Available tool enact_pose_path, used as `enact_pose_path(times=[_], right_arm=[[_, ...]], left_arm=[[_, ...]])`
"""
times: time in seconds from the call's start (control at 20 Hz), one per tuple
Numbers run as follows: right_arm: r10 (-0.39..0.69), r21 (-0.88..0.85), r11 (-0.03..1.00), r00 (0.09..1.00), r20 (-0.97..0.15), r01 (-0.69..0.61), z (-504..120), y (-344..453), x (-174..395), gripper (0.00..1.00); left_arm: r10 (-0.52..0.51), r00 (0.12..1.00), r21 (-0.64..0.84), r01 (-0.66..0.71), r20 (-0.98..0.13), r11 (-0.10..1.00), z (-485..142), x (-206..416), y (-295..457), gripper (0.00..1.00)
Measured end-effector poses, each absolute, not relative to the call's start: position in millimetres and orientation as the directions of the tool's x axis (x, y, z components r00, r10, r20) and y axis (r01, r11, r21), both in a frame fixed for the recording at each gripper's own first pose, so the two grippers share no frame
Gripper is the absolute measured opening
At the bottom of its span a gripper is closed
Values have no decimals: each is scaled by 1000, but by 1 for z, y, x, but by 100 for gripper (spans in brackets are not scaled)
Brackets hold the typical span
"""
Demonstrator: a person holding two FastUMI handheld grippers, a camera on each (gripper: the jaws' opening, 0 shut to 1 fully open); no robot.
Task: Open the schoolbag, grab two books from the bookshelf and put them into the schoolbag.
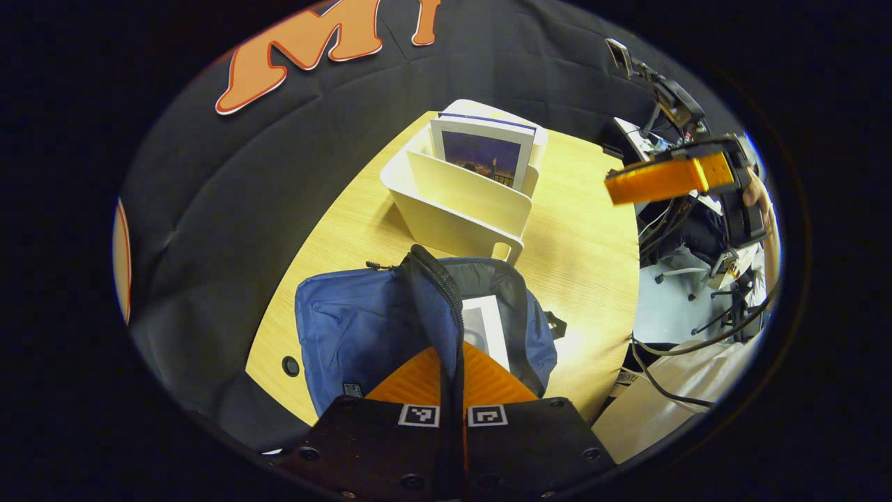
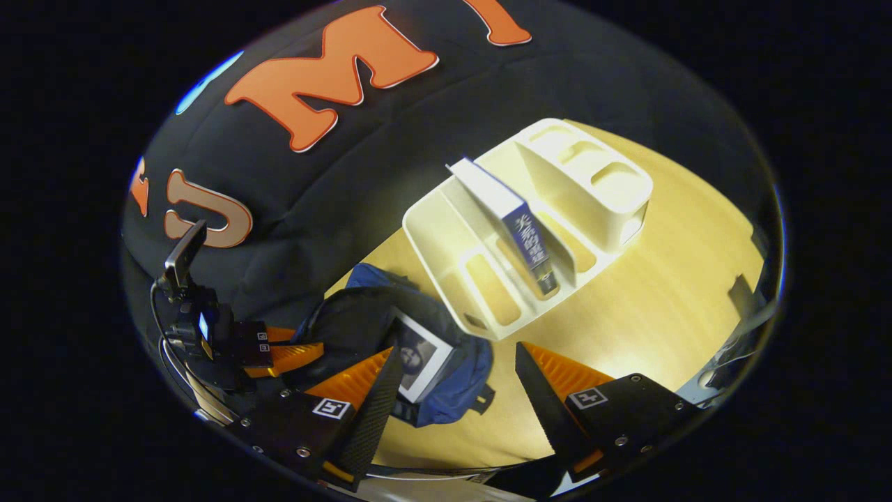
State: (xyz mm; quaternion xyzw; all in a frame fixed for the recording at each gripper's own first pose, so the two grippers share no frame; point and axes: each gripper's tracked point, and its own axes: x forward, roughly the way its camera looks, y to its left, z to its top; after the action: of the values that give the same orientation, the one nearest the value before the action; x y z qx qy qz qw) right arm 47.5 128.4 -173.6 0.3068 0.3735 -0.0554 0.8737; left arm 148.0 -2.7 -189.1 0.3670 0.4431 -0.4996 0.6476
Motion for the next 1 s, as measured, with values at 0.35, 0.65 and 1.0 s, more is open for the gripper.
enact_pose_path(times=[0.35,0.65,1.0], right_arm=[[42,308,913,689,-724,268,-121,69,76,97],[65,217,959,605,-794,181,-120,60,128,97],[57,148,978,490,-870,150,-156,50,183,98]], left_arm=[[-330,94,15,972,-939,233,-195,147,1,1],[-333,89,2,968,-939,251,-200,149,4,1],[-343,88,-15,958,-935,288,-205,149,6,1]])
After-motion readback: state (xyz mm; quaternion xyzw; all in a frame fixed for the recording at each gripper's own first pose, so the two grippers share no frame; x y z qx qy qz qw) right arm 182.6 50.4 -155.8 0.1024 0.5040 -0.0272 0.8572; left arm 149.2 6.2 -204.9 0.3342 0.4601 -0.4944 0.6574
